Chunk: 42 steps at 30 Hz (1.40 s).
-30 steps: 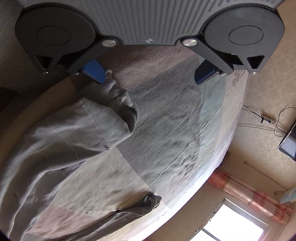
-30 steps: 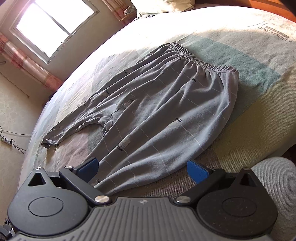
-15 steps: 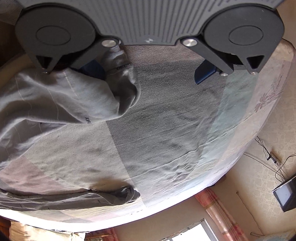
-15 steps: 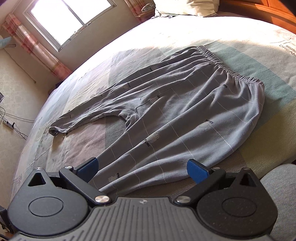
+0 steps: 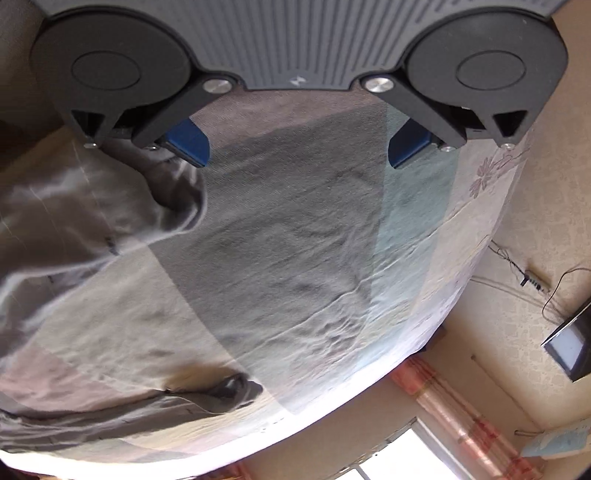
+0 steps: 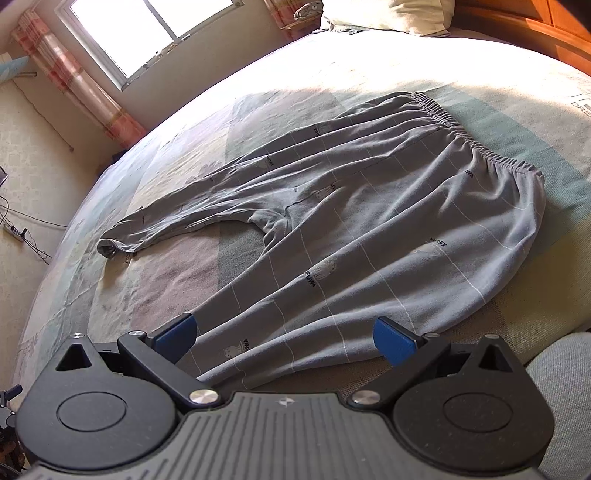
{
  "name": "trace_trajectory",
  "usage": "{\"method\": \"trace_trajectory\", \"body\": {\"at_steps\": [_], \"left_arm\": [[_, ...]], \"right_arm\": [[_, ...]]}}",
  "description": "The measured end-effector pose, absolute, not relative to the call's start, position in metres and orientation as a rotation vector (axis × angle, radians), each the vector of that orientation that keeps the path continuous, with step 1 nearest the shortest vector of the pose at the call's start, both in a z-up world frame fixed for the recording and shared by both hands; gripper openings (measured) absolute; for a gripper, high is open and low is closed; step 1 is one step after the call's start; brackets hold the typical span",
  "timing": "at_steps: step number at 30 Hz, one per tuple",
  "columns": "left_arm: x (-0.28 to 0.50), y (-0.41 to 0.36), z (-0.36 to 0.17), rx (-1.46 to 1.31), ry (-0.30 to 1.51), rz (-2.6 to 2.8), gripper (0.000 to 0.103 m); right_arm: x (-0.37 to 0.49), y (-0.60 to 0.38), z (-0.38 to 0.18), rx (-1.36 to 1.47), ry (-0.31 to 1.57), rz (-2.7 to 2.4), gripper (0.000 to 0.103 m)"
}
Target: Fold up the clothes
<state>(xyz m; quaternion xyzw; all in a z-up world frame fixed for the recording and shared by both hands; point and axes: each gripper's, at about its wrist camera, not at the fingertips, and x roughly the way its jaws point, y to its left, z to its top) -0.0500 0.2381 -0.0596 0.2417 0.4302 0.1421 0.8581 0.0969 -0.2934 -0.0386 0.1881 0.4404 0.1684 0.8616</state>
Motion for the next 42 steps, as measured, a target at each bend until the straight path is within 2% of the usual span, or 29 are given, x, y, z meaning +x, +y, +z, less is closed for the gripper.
{"method": "trace_trajectory", "body": {"at_steps": [8, 20, 25, 39, 42], "left_arm": [[-0.061, 0.200, -0.069, 0.433, 0.883, 0.140, 0.102], [-0.045, 0.194, -0.055, 0.495, 0.651, 0.279, 0.103], [-0.047, 0.186, -0.070, 0.504, 0.738, 0.202, 0.103], [-0.016, 0.185, -0.076, 0.238, 0.717, 0.198, 0.102], [-0.008, 0.189, -0.086, 0.264, 0.795, 0.228, 0.103]], "right_arm": [[0.099, -0.274, -0.037, 0.357, 0.941, 0.385, 0.103], [0.093, -0.267, -0.035, 0.335, 0.945, 0.382, 0.103], [0.092, -0.261, -0.038, 0.323, 0.958, 0.400, 0.103], [0.093, -0.251, -0.047, 0.324, 0.994, 0.408, 0.103], [0.093, -0.251, -0.048, 0.323, 0.999, 0.401, 0.103]]}}
